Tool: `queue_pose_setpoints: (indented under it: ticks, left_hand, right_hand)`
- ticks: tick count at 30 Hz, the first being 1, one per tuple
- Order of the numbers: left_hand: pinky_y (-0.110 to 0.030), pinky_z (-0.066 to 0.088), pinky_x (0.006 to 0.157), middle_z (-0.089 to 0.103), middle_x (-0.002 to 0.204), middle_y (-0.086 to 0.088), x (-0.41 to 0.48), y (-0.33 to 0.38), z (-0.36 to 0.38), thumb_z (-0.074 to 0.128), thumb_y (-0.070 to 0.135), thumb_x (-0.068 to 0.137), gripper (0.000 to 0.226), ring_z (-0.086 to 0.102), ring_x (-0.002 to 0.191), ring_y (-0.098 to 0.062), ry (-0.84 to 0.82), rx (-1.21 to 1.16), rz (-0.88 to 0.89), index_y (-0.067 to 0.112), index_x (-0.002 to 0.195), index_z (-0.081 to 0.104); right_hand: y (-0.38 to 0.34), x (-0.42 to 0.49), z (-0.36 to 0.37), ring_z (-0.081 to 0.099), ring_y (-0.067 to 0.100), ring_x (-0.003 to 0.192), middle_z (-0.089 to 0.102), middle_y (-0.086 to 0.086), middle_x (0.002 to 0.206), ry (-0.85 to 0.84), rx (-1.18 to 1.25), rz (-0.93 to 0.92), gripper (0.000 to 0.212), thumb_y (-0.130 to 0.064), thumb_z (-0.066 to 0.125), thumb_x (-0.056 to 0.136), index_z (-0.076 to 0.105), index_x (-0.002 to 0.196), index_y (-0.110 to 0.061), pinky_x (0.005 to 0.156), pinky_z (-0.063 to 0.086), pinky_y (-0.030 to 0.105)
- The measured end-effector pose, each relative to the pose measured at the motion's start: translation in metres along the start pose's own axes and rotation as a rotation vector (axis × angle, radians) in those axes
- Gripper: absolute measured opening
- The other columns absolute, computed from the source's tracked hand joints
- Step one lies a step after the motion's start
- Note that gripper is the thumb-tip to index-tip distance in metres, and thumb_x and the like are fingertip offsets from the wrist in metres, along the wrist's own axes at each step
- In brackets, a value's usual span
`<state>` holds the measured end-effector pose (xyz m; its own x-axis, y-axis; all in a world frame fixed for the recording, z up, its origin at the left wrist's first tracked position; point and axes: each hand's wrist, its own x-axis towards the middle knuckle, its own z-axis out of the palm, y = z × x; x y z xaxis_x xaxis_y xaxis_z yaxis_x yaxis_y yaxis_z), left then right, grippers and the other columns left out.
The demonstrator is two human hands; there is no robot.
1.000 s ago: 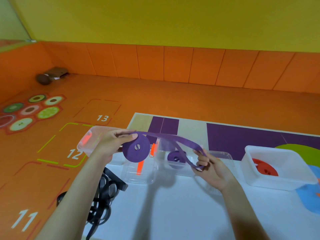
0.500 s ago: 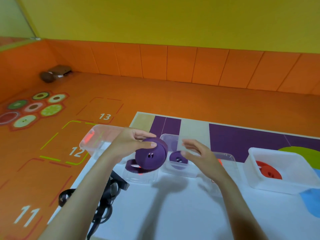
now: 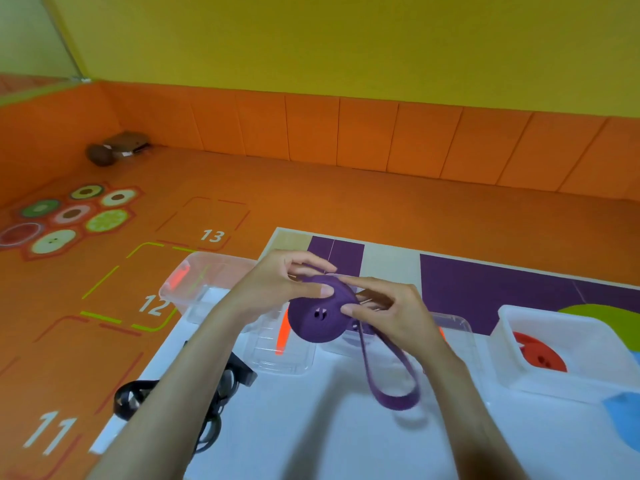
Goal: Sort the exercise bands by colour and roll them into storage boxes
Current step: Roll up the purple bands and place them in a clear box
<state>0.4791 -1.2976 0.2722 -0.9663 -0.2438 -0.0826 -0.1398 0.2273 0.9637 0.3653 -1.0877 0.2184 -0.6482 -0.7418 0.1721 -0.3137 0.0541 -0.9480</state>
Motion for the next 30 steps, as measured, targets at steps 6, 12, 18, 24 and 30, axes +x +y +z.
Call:
queue_pose_setpoints:
  ticks: [6,12,18,24,30]
  left_hand:
    - [-0.025,0.06,0.069,0.081,0.106,-0.003,0.008,0.004,0.005,0.082,0.013,0.089,0.042,0.078,0.092,-0.021,0.055,-0.123,0.034,0.027,0.127,0.072]
    - [-0.025,0.059,0.077,0.076,0.107,-0.009,0.013,0.013,-0.003,0.084,0.023,0.09,0.023,0.073,0.086,-0.011,-0.179,0.221,-0.012,0.02,0.112,0.078]
    - [-0.043,0.063,0.082,0.077,0.094,-0.02,0.022,0.013,-0.005,0.091,0.017,0.081,0.025,0.076,0.082,-0.024,-0.223,0.216,-0.136,0.007,0.1,0.078]
    - [-0.029,0.059,0.067,0.077,0.085,-0.01,0.017,0.0,-0.019,0.09,0.01,0.08,0.021,0.075,0.08,-0.021,-0.167,0.061,-0.167,0.009,0.096,0.076]
    - [-0.048,0.064,0.087,0.077,0.092,-0.021,0.01,-0.025,-0.044,0.09,0.012,0.078,0.024,0.075,0.09,-0.028,-0.041,-0.131,-0.213,0.011,0.098,0.077]
  right_hand:
    - [-0.003,-0.005,-0.002,0.078,0.032,0.085,0.081,0.008,0.093,0.188,0.223,0.035,0.052,-0.019,0.088,0.077,0.07,0.125,-0.03,0.085,0.064,0.046]
    - [-0.015,0.0,-0.022,0.077,0.019,0.074,0.08,0.002,0.081,0.01,0.009,0.049,0.035,-0.012,0.088,0.082,0.072,0.109,-0.026,0.072,0.062,0.03]
    - [-0.017,0.005,-0.024,0.076,0.014,0.08,0.08,-0.01,0.09,-0.067,-0.107,-0.001,0.031,-0.014,0.089,0.082,0.076,0.108,-0.027,0.075,0.059,0.023]
    - [0.001,0.004,-0.003,0.071,0.016,0.086,0.081,0.003,0.098,0.054,0.137,0.022,0.041,-0.01,0.086,0.082,0.079,0.118,-0.027,0.083,0.062,0.032]
    - [0.012,0.013,0.035,0.052,0.017,0.075,0.066,0.004,0.08,0.081,0.173,0.089,0.051,-0.014,0.082,0.086,0.071,0.132,-0.034,0.089,0.061,0.044]
